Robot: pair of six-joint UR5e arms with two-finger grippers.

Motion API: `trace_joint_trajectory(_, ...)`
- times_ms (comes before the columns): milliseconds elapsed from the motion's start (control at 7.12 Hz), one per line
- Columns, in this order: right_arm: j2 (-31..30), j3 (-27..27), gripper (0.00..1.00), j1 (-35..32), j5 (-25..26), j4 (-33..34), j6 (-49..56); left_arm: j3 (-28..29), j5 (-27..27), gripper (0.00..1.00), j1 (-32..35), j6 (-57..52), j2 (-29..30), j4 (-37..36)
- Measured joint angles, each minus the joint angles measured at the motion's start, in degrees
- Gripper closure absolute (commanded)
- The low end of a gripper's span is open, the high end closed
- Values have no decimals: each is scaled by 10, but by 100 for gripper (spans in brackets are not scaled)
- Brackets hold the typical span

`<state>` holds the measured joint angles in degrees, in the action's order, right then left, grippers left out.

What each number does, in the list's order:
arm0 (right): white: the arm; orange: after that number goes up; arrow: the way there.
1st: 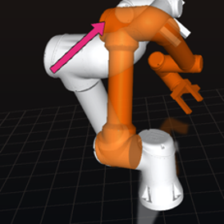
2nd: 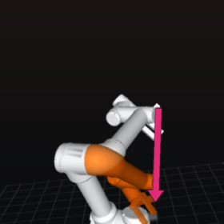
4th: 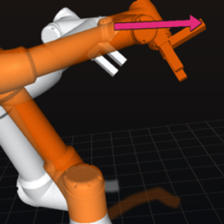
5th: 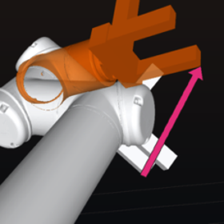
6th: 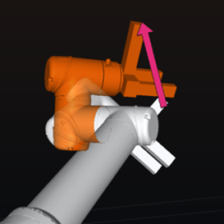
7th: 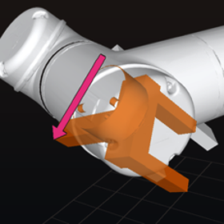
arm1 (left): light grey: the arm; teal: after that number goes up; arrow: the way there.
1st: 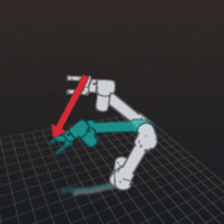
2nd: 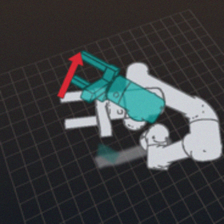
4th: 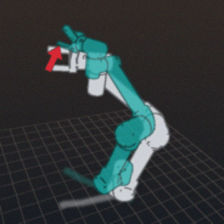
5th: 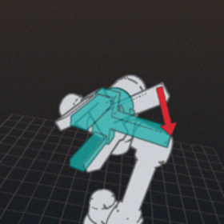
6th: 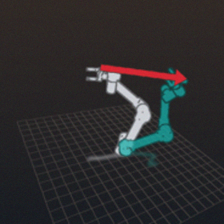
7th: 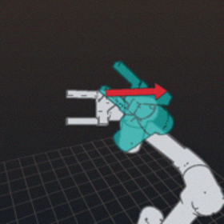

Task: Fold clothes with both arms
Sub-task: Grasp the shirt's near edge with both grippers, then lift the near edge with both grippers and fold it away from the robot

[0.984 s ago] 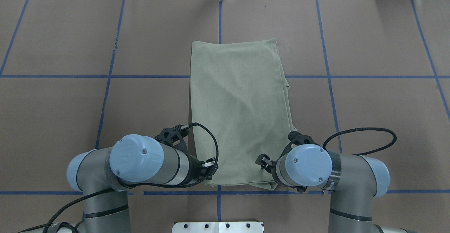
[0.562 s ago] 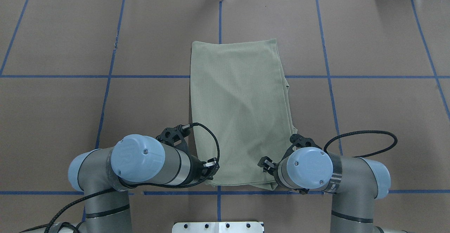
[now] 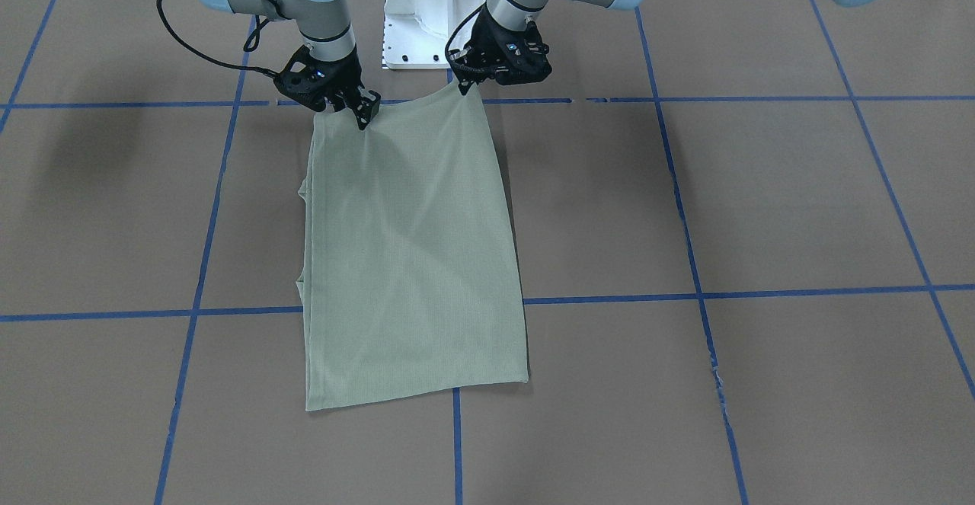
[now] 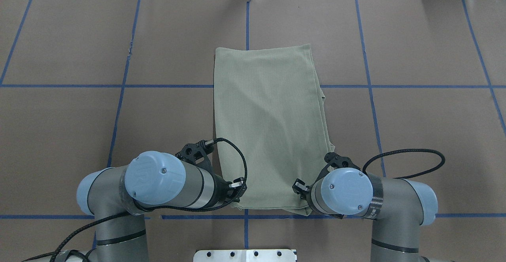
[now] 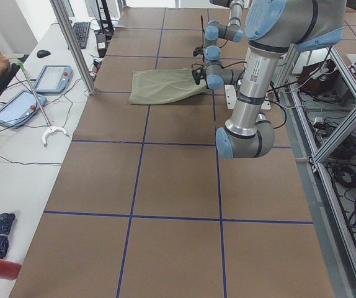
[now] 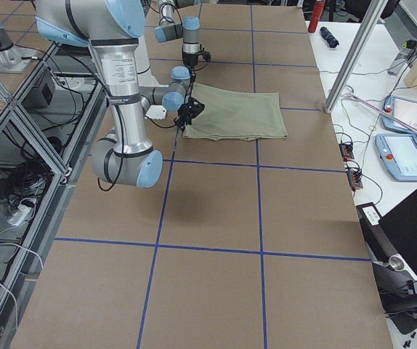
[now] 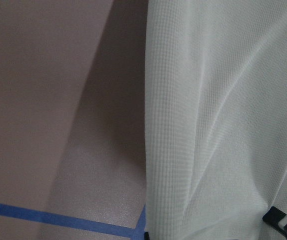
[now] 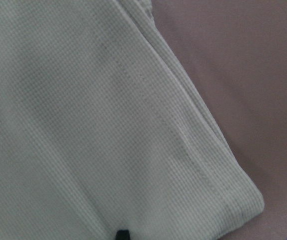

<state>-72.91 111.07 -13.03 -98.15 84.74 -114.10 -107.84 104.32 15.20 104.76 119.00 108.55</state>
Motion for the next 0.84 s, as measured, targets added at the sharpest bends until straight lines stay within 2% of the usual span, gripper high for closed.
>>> trace_joint_trajectory(562, 14, 23, 100, -25, -3, 0, 2, -7, -1, 100, 5, -1, 1, 1)
trace_joint_trajectory(843, 15, 44, 100, -51, -29, 3, 3, -38, 4, 100, 15, -1, -3, -6)
